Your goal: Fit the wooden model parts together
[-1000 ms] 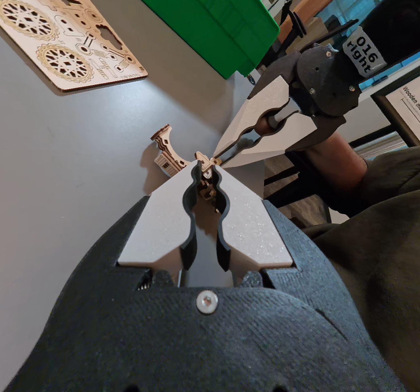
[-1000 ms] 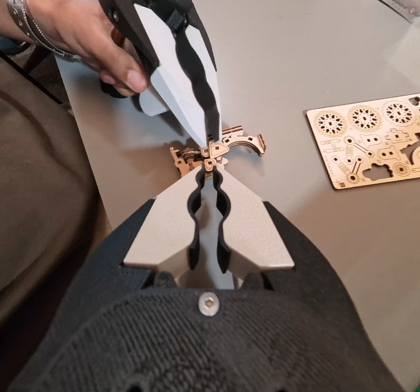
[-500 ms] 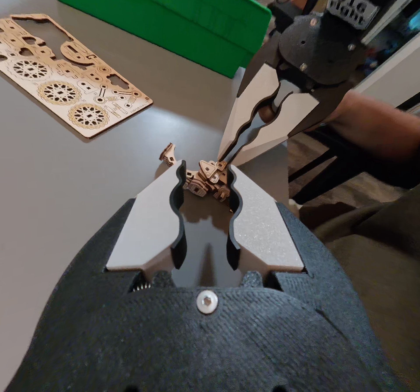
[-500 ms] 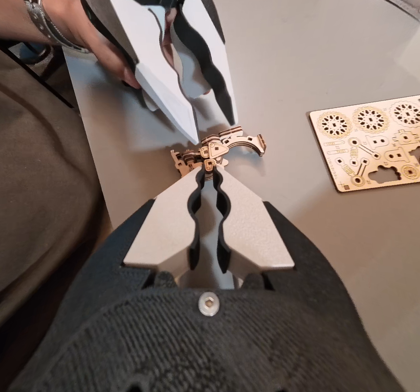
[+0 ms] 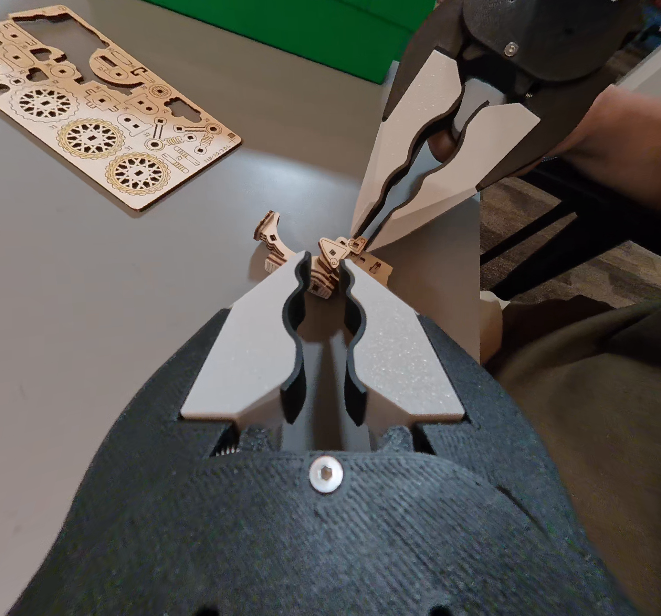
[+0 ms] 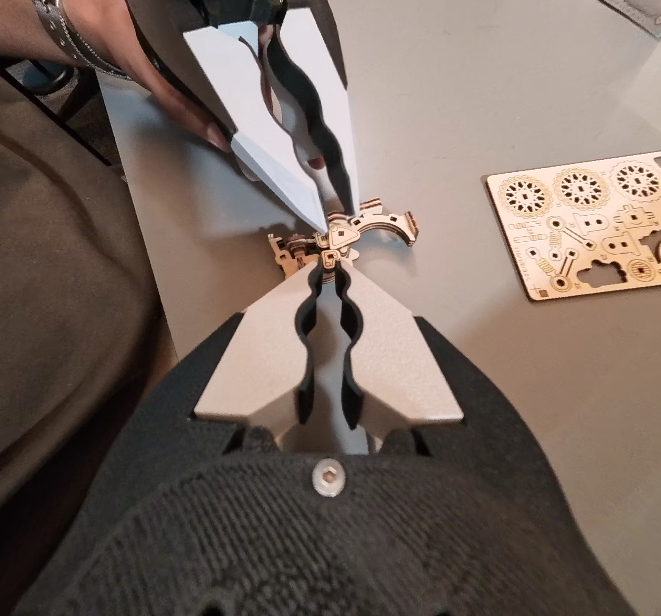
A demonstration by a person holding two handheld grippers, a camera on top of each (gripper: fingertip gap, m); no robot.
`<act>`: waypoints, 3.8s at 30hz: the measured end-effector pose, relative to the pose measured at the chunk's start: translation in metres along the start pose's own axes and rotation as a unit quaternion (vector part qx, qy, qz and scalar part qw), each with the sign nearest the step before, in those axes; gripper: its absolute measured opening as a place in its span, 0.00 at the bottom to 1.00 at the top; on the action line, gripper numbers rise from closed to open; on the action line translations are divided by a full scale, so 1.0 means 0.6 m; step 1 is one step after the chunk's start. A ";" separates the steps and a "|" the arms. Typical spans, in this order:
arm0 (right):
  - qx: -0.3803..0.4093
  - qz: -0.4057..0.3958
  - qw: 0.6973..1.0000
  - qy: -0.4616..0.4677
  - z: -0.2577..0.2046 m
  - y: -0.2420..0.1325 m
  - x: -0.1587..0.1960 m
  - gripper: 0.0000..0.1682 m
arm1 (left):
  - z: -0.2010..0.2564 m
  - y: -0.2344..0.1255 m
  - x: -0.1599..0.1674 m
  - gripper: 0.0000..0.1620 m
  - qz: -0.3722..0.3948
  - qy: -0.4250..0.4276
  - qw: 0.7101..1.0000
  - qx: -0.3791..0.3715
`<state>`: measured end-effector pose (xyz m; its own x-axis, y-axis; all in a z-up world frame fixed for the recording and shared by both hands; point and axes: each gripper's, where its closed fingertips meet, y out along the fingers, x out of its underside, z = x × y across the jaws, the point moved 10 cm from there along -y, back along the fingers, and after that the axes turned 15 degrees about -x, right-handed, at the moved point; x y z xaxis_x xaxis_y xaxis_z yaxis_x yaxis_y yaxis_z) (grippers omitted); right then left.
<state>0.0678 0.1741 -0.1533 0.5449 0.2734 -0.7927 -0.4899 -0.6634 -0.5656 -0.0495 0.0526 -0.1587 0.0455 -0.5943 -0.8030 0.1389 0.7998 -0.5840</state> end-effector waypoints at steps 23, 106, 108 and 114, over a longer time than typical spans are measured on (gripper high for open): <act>-0.011 0.007 1.000 0.008 0.003 0.000 0.001 0.03 | -0.010 0.008 -0.004 0.07 -0.016 0.013 0.998 0.067; 0.020 -0.008 0.999 0.048 -0.008 0.004 -0.009 0.03 | -0.020 0.005 0.004 0.02 -0.025 -0.056 0.995 0.083; 0.020 -0.007 0.999 0.050 -0.008 0.004 -0.009 0.03 | -0.016 0.003 0.004 0.04 -0.022 -0.044 0.996 0.080; 0.018 -0.004 0.998 0.054 -0.007 0.004 -0.008 0.03 | -0.009 0.000 0.005 0.06 -0.021 -0.015 0.998 0.060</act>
<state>0.0667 0.1684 -0.1501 0.6186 0.2010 -0.7595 -0.5078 -0.6354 -0.5817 -0.0544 0.0513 -0.1618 0.0675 -0.6305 -0.7733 0.2587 0.7596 -0.5967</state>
